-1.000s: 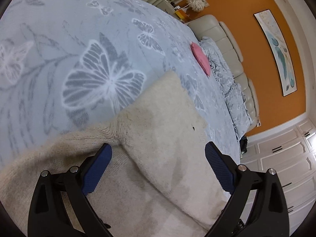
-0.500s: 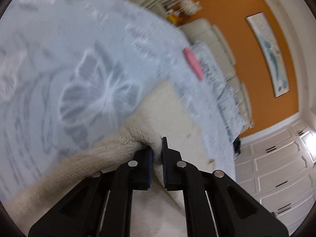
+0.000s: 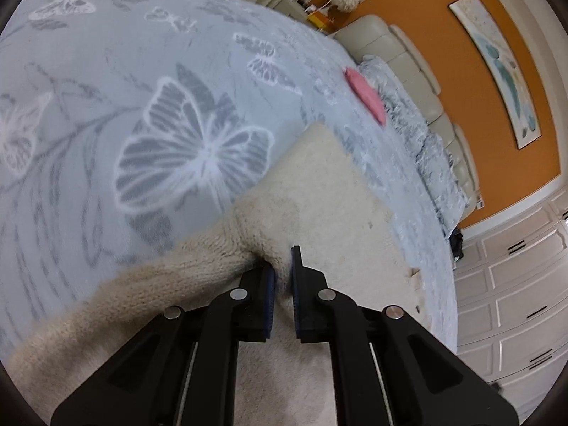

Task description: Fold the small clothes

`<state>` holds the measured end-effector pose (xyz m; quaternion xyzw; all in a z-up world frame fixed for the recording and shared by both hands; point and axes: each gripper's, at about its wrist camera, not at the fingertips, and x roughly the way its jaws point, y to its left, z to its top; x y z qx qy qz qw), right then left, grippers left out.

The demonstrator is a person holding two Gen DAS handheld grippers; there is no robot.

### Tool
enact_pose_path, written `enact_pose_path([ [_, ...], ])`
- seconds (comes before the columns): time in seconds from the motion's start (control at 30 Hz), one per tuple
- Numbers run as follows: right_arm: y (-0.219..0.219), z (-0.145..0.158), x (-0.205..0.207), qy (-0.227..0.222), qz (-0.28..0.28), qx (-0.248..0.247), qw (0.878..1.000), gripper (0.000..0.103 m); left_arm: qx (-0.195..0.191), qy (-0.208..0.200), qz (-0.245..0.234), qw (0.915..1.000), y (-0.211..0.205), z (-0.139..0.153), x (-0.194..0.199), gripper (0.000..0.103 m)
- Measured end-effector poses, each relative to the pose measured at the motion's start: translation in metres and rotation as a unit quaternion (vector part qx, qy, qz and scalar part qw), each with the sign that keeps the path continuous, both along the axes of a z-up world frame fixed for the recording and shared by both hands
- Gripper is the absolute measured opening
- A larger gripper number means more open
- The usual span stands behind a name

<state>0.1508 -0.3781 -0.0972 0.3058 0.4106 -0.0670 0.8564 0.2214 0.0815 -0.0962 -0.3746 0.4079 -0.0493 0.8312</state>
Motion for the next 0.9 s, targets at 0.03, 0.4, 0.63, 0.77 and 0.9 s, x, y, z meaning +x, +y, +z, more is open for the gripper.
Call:
enact_pose_path([
  [0.03, -0.001, 0.006, -0.002, -0.016, -0.001, 0.006, 1.0, 0.006, 0.004, 0.002, 0.0, 1.0, 0.0, -0.001, -0.001, 0.007],
  [0.4, -0.013, 0.04, -0.034, -0.004, -0.011, -0.02, 1.0, 0.037, 0.007, 0.021, -0.004, 0.9997, 0.0, 0.003, -0.002, 0.026],
  [0.63, 0.001, 0.048, -0.165, 0.102, 0.009, 0.06, 0.993, 0.059, 0.013, 0.056, -0.029, 0.9979, 0.034, 0.045, -0.069, 0.087],
  [0.77, 0.028, 0.026, -0.235, 0.18, 0.037, 0.112, 0.977, 0.064, 0.042, 0.131, -0.042, 0.9896, 0.071, 0.038, -0.129, 0.091],
  [0.9, 0.048, 0.009, -0.246, 0.214, 0.072, 0.153, 0.962, 0.065, 0.035, 0.209, -0.055, 0.9758, 0.094, 0.012, -0.174, 0.091],
])
